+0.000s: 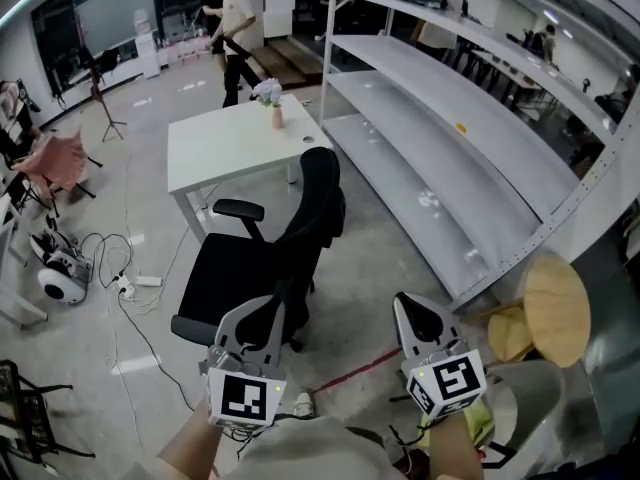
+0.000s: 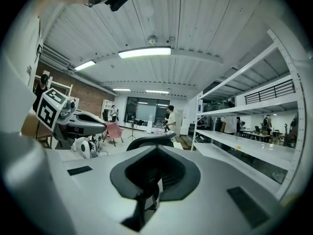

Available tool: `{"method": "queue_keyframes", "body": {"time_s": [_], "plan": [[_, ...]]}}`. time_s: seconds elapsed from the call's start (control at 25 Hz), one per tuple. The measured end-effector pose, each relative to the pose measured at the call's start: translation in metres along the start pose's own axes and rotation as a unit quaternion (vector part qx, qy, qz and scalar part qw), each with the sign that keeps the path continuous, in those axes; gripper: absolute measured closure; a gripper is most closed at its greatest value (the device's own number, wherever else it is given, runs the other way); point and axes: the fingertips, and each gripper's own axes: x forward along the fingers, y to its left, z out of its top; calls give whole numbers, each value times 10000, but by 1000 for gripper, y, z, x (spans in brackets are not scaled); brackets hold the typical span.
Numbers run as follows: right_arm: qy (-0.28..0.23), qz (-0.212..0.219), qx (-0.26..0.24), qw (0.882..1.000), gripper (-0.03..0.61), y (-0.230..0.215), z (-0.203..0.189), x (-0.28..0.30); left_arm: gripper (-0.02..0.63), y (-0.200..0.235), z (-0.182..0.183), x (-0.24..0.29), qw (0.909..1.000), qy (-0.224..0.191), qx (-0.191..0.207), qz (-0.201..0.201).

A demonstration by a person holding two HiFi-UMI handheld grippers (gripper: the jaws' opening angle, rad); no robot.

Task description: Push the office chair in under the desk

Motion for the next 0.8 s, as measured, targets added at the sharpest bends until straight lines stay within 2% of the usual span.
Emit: {"method": "queue_keyframes", "body": {"time_s": [0.2, 0.36, 0.44, 0.52, 0.68, 0.8], "plan": [[131, 309, -496, 9982, 572, -4, 5, 41, 549, 7, -9, 20, 9997, 182, 59, -123], [101, 459, -431, 9980, 572, -24, 9, 71, 466, 7, -19, 38, 9990, 333, 61, -284], [46, 698, -328, 9970, 549, -33, 9, 88, 439, 3, -29, 48, 9983, 469, 89, -348], [45, 905, -317, 9954, 489, -44, 8, 105, 417, 1, -38, 58, 9975, 619, 81, -341], [254, 1072, -547, 9924, 466, -73, 0, 141, 334, -2, -44, 79, 9966, 794, -38, -226], [420, 1413, -661, 9869, 449, -90, -9, 173, 324, -8, -52, 96, 9942, 1055, -41, -183]]}}
